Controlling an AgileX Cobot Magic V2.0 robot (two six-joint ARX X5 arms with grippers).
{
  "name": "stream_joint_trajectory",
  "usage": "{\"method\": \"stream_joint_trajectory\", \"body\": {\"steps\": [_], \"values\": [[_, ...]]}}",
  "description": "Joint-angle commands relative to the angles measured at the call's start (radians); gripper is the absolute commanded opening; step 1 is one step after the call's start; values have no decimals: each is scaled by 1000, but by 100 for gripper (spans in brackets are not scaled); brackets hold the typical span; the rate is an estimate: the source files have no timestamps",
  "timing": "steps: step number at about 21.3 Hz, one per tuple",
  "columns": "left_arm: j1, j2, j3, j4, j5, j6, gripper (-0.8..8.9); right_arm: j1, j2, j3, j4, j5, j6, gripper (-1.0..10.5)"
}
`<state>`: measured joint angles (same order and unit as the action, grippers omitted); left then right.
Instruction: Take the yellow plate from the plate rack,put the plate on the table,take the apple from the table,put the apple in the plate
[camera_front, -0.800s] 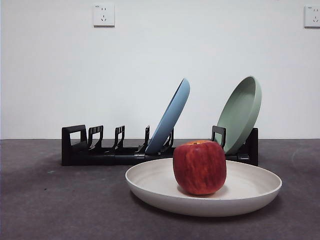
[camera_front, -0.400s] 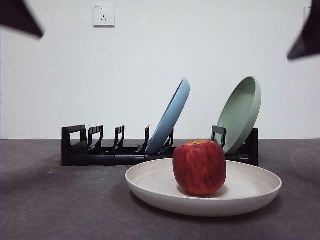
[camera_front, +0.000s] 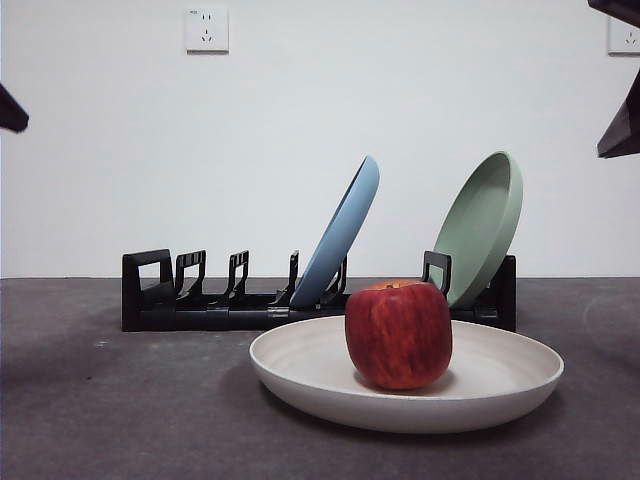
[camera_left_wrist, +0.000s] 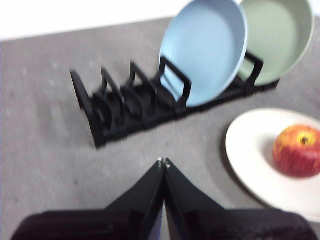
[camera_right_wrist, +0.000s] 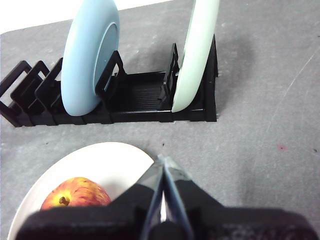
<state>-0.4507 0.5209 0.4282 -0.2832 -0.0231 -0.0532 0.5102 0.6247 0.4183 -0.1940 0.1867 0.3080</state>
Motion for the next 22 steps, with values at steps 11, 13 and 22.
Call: {"method": "stream_joint_trajectory", "body": {"steps": [11, 13, 22], "values": [[9, -36, -2, -34, -8, 32, -2, 0, -1, -6, 5, 3, 16, 2], [34, -89, -3, -13, -8, 32, -1, 0, -1, -6, 5, 3, 16, 2], [308, -356, -236, 193, 57, 77, -1, 0, -1, -6, 5, 3, 16, 2]]}}
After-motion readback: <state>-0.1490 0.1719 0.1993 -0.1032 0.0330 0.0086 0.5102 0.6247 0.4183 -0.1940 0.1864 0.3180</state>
